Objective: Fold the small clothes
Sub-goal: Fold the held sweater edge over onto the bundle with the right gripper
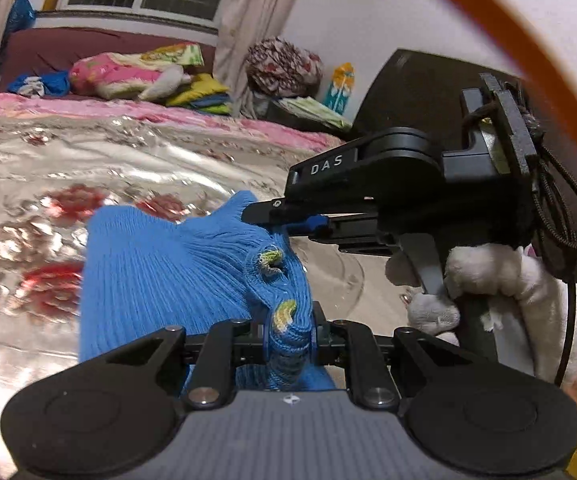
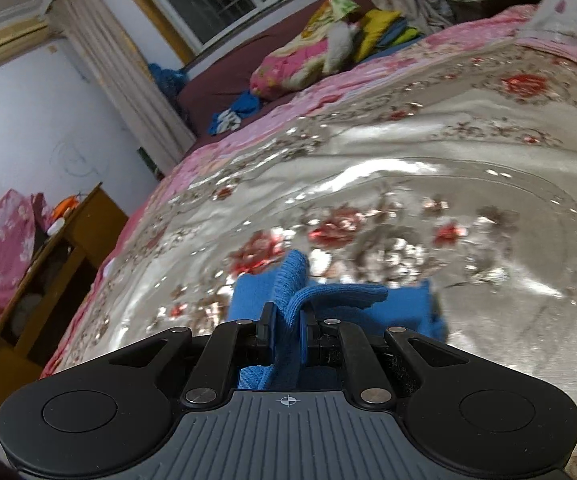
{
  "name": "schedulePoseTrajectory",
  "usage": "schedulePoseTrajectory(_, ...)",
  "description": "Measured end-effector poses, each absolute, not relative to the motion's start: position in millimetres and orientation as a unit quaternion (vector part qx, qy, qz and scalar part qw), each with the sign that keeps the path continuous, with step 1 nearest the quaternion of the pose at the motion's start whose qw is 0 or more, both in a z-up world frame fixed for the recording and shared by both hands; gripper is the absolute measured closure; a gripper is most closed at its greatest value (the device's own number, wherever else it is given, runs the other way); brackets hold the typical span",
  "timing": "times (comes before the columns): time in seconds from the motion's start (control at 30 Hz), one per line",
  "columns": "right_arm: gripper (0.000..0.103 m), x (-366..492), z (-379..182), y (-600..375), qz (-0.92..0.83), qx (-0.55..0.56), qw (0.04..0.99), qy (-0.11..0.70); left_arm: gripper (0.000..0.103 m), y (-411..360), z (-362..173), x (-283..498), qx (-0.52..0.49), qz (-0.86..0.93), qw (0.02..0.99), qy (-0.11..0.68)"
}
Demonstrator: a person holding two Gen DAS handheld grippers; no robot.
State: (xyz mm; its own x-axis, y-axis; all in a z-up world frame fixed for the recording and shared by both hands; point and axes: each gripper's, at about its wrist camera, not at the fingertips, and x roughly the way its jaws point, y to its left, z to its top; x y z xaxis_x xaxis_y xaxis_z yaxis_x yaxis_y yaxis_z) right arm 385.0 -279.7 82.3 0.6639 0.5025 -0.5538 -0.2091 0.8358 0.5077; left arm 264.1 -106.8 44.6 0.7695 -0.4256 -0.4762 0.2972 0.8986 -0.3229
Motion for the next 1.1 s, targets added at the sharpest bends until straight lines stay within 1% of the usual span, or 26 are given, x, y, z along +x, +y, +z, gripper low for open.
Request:
schedulePoseTrajectory(0.3,0.091,389.1,45.8,-313.6,0.173,0.211,0.884,0.380,0.081,-140.7,18.1,269.3,-0.094,-0.197,0.921,0.323)
schedulePoseTrajectory(0.33,0.090,388.8,41.7,-315.5,0.171,0.213,0.882,0.385,0.080,-142.6,15.6,268.8,-0.091,-0.196,0.920,0.326)
schedulePoseTrajectory(0.37,0.086,390.4,36.6,-318.1,0.168,0.218,0.879,0.391,0.080,-144.6,13.2,267.8,-0.086,-0.197,0.920,0.328)
schedulePoseTrajectory(0.47,0.085,391.7,26.4,-327.9,0.171,0.241,0.867,0.400,0.079,-149.9,9.3,264.0,-0.067,-0.200,0.921,0.328)
schedulePoseTrajectory(0.53,0.080,391.5,23.9,-332.0,0.170,0.253,0.864,0.401,0.079,-151.6,8.7,260.4,-0.057,-0.205,0.921,0.327)
schedulePoseTrajectory(0.6,0.071,389.9,23.7,-334.8,0.165,0.255,0.866,0.397,0.079,-151.7,8.6,257.7,-0.049,-0.207,0.921,0.325)
schedulePoseTrajectory(0.63,0.070,388.6,24.1,-335.8,0.165,0.255,0.867,0.395,0.079,-152.1,8.4,256.8,-0.047,-0.209,0.921,0.325)
schedulePoseTrajectory(0.7,0.062,387.2,25.7,-335.6,0.168,0.260,0.867,0.391,0.079,-152.1,8.1,256.8,-0.049,-0.210,0.920,0.326)
schedulePoseTrajectory(0.8,0.056,386.2,27.5,-332.3,0.169,0.264,0.867,0.388,0.077,-153.6,7.7,253.7,-0.045,-0.214,0.919,0.327)
schedulePoseTrajectory(0.93,0.055,380.6,35.3,-329.0,0.150,0.247,0.881,0.375,0.072,-156.1,8.9,253.0,-0.038,-0.221,0.919,0.325)
schedulePoseTrajectory(1.1,0.055,368.5,44.6,-334.7,0.141,0.243,0.888,0.364,0.072,-155.4,7.9,253.3,-0.039,-0.224,0.917,0.328)
